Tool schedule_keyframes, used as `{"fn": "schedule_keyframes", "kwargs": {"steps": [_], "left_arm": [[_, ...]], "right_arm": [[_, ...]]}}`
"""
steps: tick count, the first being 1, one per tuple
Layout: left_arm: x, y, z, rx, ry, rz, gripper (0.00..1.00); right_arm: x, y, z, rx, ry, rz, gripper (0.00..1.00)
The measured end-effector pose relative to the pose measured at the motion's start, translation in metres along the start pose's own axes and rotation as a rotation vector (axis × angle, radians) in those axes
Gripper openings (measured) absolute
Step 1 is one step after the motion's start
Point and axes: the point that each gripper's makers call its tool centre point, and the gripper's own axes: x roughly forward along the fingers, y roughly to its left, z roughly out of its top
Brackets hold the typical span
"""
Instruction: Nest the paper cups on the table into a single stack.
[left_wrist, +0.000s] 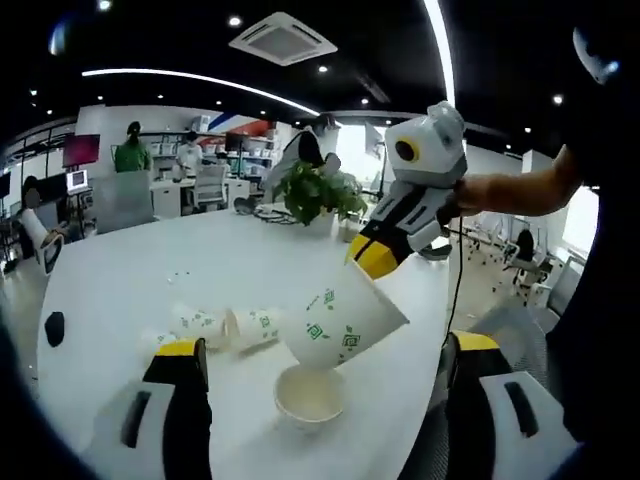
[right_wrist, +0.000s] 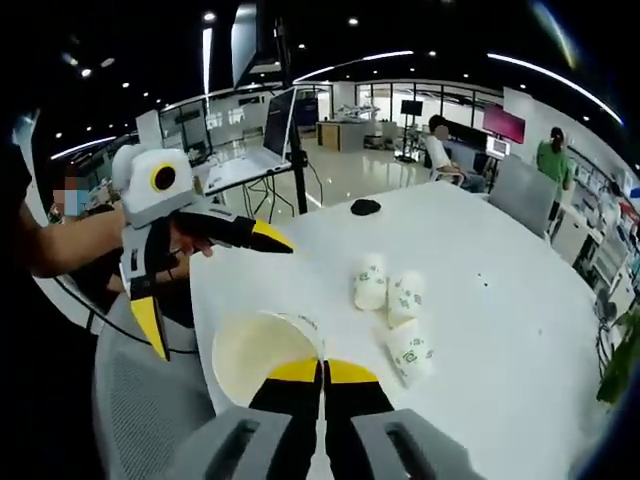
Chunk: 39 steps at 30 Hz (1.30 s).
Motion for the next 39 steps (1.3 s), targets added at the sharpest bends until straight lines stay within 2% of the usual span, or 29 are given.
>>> {"fn": "schedule_keyframes", "kwargs": {"steps": [7,17,23,32,39], "left_arm": [[-0.009,0.005,0.004,0.004,-0.042,0.043,0.99],[-0.011,0.002,-0.016,0.071,0.024,0.077,0.99],[-0.013,0.003,-0.017,0.052,0.002,0.087,0.99],[-0.017,0.008,-0.022,0.046,-0.006,0.104,0.98],[-0.017,0.007,-0.028,0.047,0.011,0.111,0.95]], "right_arm": [[0.005,-0.001,-0.005,-0.045,0.067,0.023,0.0],[0.017,-0.004,-0.002,-0.043,0.119,0.076,0.0],[0.029,0.001,-0.006,-0.036,0.169,0.115,0.0],[0.046,0.007,-0.011,-0.091,0.219,0.141,0.0],[0.061,0.012,-0.022,-0.121,0.277,0.159,0.0]]}}
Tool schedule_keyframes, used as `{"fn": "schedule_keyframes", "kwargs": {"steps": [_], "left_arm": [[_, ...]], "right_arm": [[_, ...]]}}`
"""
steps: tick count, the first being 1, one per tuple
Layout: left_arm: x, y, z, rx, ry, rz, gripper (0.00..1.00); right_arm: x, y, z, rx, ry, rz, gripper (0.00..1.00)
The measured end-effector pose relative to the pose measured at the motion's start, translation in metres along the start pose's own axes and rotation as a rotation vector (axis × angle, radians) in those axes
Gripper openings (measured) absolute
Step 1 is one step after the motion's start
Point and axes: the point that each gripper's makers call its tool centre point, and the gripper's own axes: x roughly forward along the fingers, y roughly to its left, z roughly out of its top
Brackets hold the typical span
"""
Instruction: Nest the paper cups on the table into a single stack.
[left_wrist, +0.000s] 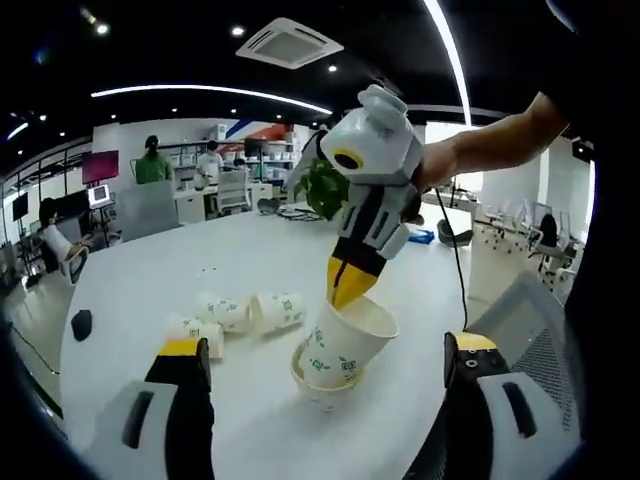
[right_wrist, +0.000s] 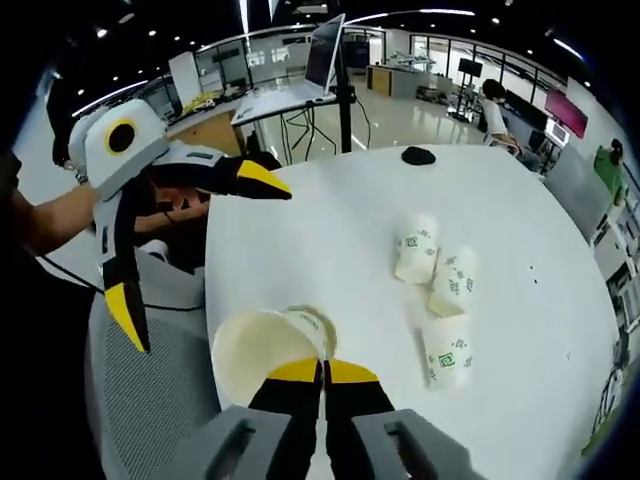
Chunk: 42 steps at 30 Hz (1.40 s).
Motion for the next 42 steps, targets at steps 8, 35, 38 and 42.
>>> {"fn": "schedule_keyframes", "kwargs": {"steps": [8,35,38,42], "left_arm": [[0.001,0.0,-0.005,-0.009,0.002,0.005,0.93],[-0.002,0.003,-0.007,-0.003,0.014,0.025,0.86],[-0.001,0.003,-0.009,-0.005,0.017,0.026,0.86],[-0.002,0.004,-0.011,-0.004,0.021,0.022,0.86]], "right_arm": [[0.015,0.005,0.002,-0.036,0.025,-0.001,0.0],[0.039,-0.01,-0.001,-0.11,0.039,-0.078,0.0],[0.037,-0.015,0.0,-0.1,0.032,-0.084,0.0],[0.034,-0.018,0.001,-0.105,0.011,-0.099,0.05]]}}
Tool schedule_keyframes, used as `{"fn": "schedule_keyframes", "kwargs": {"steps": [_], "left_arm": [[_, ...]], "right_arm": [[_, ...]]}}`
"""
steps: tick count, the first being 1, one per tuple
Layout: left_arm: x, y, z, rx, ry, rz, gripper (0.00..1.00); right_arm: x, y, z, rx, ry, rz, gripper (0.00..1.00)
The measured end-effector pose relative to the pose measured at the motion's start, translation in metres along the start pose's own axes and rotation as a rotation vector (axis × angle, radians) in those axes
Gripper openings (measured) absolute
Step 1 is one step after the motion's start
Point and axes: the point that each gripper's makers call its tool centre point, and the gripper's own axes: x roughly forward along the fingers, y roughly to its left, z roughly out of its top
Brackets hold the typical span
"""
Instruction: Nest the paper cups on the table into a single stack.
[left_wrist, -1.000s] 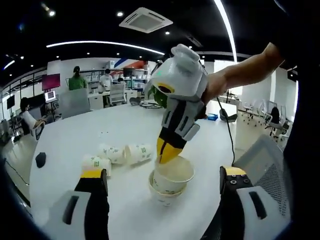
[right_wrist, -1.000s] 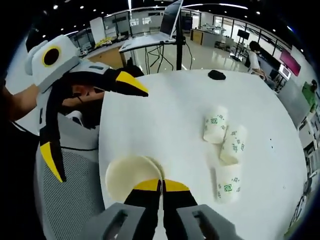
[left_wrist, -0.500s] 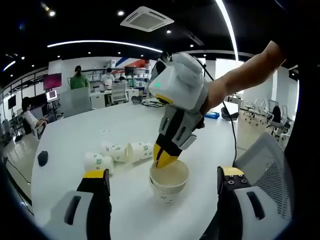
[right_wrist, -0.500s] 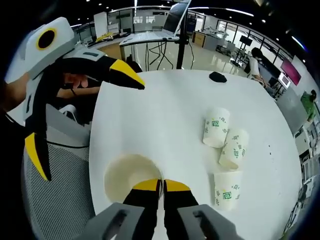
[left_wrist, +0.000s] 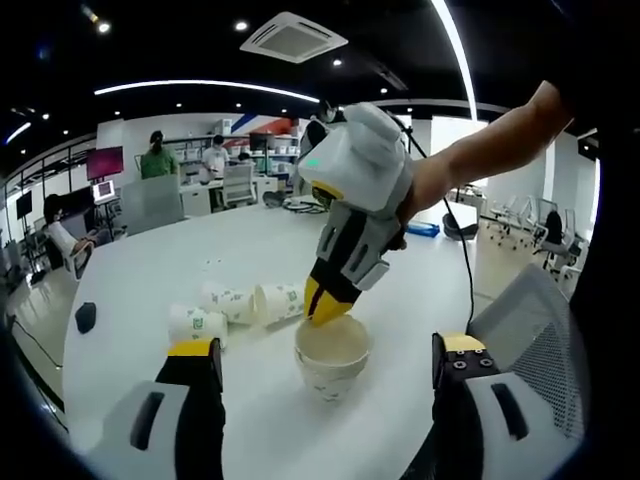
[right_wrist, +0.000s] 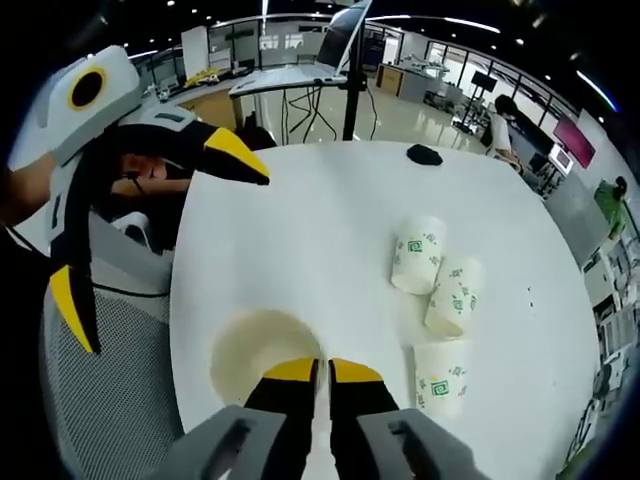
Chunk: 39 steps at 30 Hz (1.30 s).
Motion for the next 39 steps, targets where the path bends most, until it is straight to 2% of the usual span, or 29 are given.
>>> {"fn": "schedule_keyframes", "kwargs": {"steps": [7,12,18,22,30,39], "left_arm": [[0.0,0.0,-0.001,-0.006,0.002,-0.002,0.87],[0.0,-0.002,-0.001,-0.01,0.001,-0.005,0.87],[-0.002,-0.001,0.0,-0.017,-0.007,-0.003,0.87],[-0.002,0.0,0.001,-0.023,-0.007,-0.001,0.87],[-0.004,0.001,0.002,-0.033,-0.015,0.003,0.87],[-0.005,0.003,-0.001,-0.037,-0.007,0.006,0.87]], "right_arm": [[-0.012,-0.003,0.007,0.023,-0.039,-0.011,0.09],[-0.021,-0.017,0.009,0.018,-0.07,-0.041,0.15],[-0.027,-0.046,-0.002,0.01,-0.086,-0.12,0.24],[-0.03,-0.056,-0.009,0.015,-0.091,-0.149,0.29],[-0.021,-0.077,-0.032,-0.008,-0.064,-0.198,0.34],[-0.004,-0.098,-0.043,-0.036,-0.061,-0.245,0.38]]}}
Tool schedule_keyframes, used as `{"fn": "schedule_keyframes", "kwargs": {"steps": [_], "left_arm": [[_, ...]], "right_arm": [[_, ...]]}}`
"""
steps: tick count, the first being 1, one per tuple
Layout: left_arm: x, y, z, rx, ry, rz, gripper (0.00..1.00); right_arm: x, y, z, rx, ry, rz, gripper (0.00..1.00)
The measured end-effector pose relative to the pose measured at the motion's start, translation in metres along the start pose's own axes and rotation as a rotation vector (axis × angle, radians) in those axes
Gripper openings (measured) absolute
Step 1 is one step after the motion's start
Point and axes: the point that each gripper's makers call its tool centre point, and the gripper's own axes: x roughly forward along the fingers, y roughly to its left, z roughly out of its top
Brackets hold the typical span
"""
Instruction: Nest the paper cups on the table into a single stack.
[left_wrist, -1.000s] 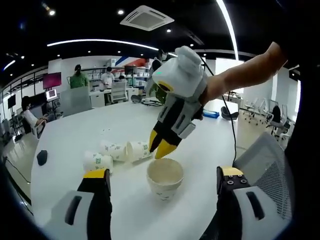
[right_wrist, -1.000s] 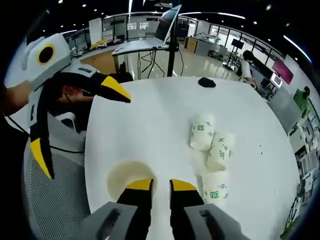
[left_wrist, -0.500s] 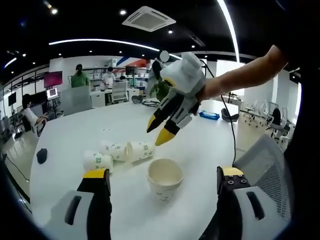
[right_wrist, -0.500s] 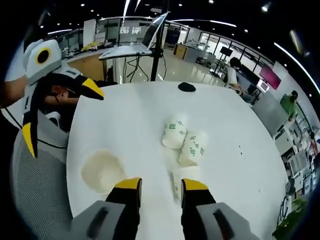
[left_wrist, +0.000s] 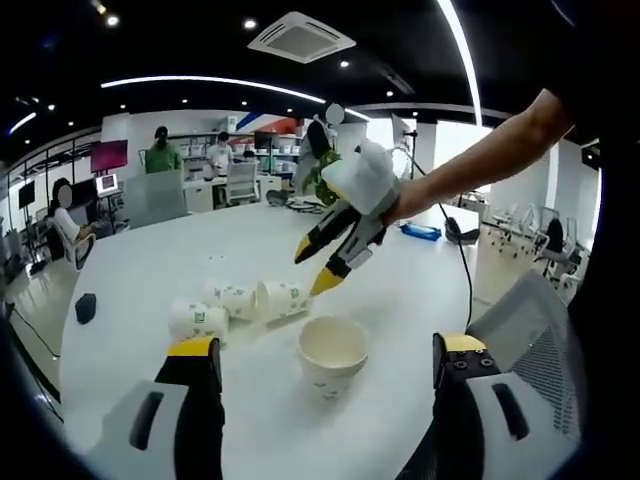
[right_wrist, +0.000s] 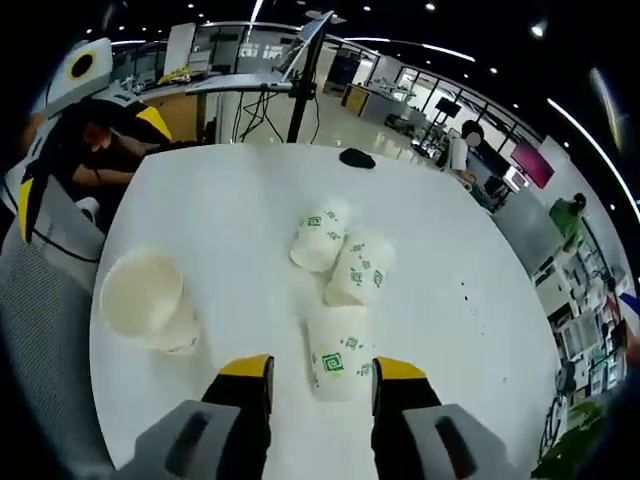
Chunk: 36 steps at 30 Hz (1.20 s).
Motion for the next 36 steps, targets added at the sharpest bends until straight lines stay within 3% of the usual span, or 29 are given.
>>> {"fn": "schedule_keyframes", "kwargs": {"steps": [20,27,29,36], "left_arm": [[0.004,0.002,0.001,-0.014,0.001,-0.011,0.84],[0.003,0.008,0.003,-0.017,-0.002,0.0,0.82],[0.003,0.009,0.004,-0.022,-0.006,0.005,0.81],[0.005,0.009,0.001,-0.03,-0.003,0.003,0.79]], "right_arm": [[0.035,-0.018,-0.025,-0.044,0.081,-0.035,0.4],[0.049,-0.012,-0.031,-0.045,0.113,-0.017,0.37],[0.049,-0.011,-0.032,-0.055,0.123,-0.021,0.32],[0.044,-0.01,-0.029,-0.04,0.11,-0.033,0.32]]}}
